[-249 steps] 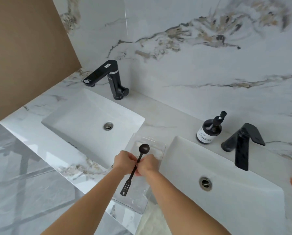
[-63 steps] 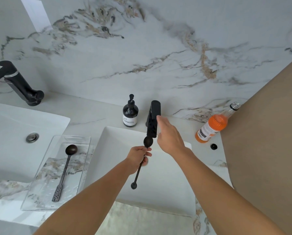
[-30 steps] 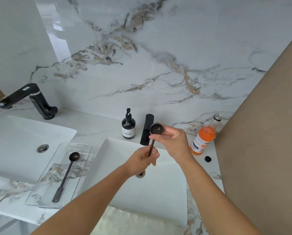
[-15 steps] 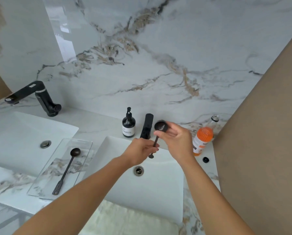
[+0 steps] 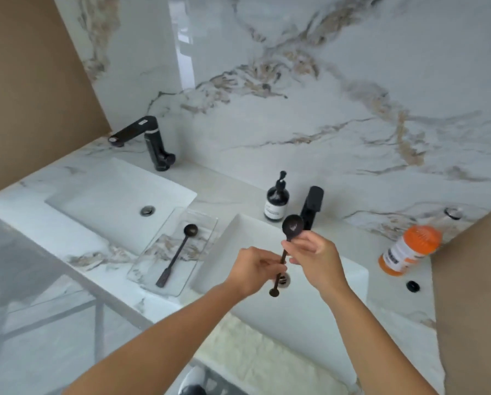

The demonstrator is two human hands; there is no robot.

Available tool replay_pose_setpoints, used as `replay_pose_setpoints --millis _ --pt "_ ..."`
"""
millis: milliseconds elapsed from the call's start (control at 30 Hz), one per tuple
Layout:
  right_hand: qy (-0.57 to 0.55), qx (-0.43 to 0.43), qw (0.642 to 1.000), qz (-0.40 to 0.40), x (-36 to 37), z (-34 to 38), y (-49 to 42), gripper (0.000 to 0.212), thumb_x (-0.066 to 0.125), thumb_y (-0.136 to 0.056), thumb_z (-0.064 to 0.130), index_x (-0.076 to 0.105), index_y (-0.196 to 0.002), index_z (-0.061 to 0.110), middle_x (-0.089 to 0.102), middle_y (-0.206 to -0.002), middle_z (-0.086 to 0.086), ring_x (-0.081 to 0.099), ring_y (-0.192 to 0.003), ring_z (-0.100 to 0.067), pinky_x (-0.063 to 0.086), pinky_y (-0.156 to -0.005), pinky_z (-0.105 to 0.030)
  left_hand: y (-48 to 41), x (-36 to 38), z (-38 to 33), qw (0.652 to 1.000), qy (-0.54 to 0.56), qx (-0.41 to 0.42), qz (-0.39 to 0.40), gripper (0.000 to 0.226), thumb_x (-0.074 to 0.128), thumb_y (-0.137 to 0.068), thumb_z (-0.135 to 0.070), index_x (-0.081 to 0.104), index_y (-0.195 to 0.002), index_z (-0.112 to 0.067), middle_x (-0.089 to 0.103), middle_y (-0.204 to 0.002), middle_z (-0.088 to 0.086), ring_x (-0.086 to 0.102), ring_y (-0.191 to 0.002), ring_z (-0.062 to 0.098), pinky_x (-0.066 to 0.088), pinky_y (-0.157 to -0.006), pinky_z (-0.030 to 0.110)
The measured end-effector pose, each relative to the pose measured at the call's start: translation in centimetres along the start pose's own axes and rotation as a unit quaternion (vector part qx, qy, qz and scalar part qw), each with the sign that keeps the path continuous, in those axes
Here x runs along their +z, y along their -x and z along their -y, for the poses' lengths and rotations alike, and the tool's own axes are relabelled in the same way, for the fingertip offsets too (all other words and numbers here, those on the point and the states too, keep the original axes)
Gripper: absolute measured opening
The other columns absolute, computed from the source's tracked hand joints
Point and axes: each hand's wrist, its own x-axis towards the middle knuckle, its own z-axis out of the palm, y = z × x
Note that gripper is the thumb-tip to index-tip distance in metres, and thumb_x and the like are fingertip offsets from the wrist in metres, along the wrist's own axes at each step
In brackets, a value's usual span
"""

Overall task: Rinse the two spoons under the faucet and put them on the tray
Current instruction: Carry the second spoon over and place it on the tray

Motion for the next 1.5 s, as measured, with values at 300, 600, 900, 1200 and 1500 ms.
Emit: replay_pose_setpoints --millis 300,600,900,1200,1500 --pt "-0.049 0.135 0.989 0.024 13.5 -0.5 -2.2 0.012 0.076 -0.081 0.008 0.073 -0.092 0.002 0.074 -0.076 -0.012 0.068 -0.062 -0.020 0.060 -0.063 -0.029 -0.4 -12.5 4.8 0.986 0.083 -0.110 0.089 0.007 0.075 -0.086 -0.011 0.080 -0.083 -0.008 0.076 -0.075 0.010 0.076 -0.067 0.020 0.064 -0.068 0.031" --pt "0.037 0.216 0.976 -0.024 27.3 0.8 -7.0 0.010 0.074 -0.081 0.005 0.069 -0.089 0.009 0.070 -0.075 -0.010 0.064 -0.049 -0.014 0.057 -0.049 -0.021 -3.1 -22.9 9.5 0.972 0.011 -0.220 0.080 0.024 0.076 -0.086 -0.013 0.074 -0.094 0.010 0.073 -0.079 0.012 0.075 -0.065 0.009 0.063 -0.064 0.026" --pt "0.274 0.222 0.935 -0.021 30.5 -0.9 -8.2 0.019 0.056 -0.078 0.000 0.051 -0.063 0.011 0.055 -0.070 -0.007 0.053 -0.061 -0.023 0.052 -0.059 -0.030 -5.1 -22.0 12.4 0.950 -0.041 -0.284 0.119 0.013 0.075 -0.085 -0.010 0.078 -0.086 0.003 0.076 -0.079 0.011 0.078 -0.082 0.032 0.064 -0.079 0.041" --pt "0.280 0.279 0.918 0.030 32.0 -1.3 -9.5 0.022 0.055 -0.084 0.011 0.041 -0.068 0.014 0.064 -0.101 -0.014 0.055 -0.080 -0.025 0.044 -0.067 -0.028 -6.7 -21.4 14.3 0.930 -0.102 -0.320 0.151 0.013 0.062 -0.087 -0.005 0.066 -0.075 -0.005 0.079 -0.083 0.016 0.078 -0.082 0.029 0.063 -0.085 0.040" --pt "0.243 0.283 0.928 0.017 32.6 -1.8 -8.5 0.028 0.048 -0.093 0.014 0.059 -0.115 0.000 0.064 -0.120 -0.018 0.064 -0.109 -0.031 0.051 -0.083 -0.032 -7.9 -21.0 14.2 0.907 -0.274 -0.243 0.206 0.037 0.073 -0.083 -0.007 0.045 -0.063 -0.021 0.050 -0.064 -0.006 0.050 -0.055 0.004 0.040 -0.039 0.010"
